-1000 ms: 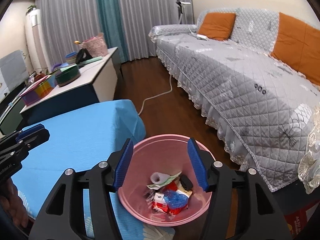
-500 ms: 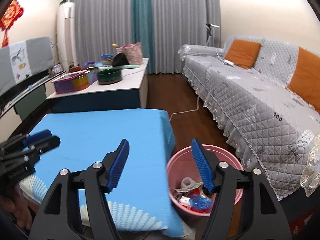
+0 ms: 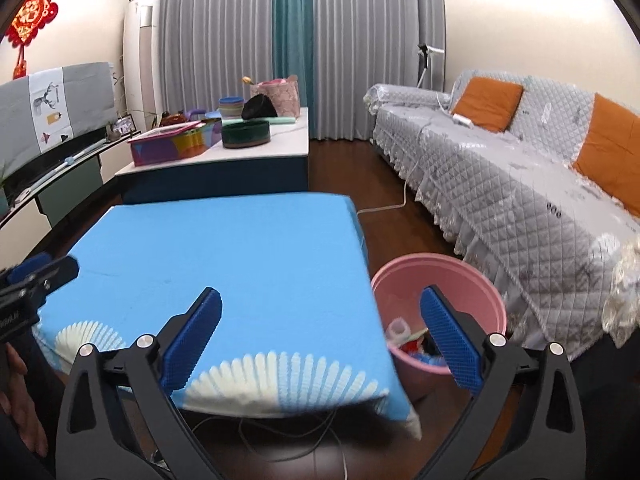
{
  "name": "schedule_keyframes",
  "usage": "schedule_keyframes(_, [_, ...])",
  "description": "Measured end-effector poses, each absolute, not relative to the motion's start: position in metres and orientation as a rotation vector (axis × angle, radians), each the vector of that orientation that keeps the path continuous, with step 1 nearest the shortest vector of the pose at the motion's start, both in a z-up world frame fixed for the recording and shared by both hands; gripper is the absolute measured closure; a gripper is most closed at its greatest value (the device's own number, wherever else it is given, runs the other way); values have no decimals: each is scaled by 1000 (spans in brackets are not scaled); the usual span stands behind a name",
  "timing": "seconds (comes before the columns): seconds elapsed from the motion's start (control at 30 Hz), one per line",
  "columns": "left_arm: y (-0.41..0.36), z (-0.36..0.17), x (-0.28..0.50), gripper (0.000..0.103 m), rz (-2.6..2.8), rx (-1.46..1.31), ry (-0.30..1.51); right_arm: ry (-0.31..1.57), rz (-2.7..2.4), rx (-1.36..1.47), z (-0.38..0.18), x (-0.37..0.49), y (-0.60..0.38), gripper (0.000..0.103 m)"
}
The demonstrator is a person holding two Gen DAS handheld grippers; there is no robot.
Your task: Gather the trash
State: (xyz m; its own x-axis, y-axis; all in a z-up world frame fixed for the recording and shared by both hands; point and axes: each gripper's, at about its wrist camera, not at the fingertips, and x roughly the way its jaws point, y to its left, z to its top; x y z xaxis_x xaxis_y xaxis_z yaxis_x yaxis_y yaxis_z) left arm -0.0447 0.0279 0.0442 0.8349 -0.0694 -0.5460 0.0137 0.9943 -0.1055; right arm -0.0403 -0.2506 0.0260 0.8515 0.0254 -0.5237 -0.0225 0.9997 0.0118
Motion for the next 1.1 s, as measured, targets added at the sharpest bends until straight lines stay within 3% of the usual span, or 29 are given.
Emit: schedule_keyframes(1.1, [18,20,-41,24,-5,-83,644,572,12,-10,12,-34,-244,5])
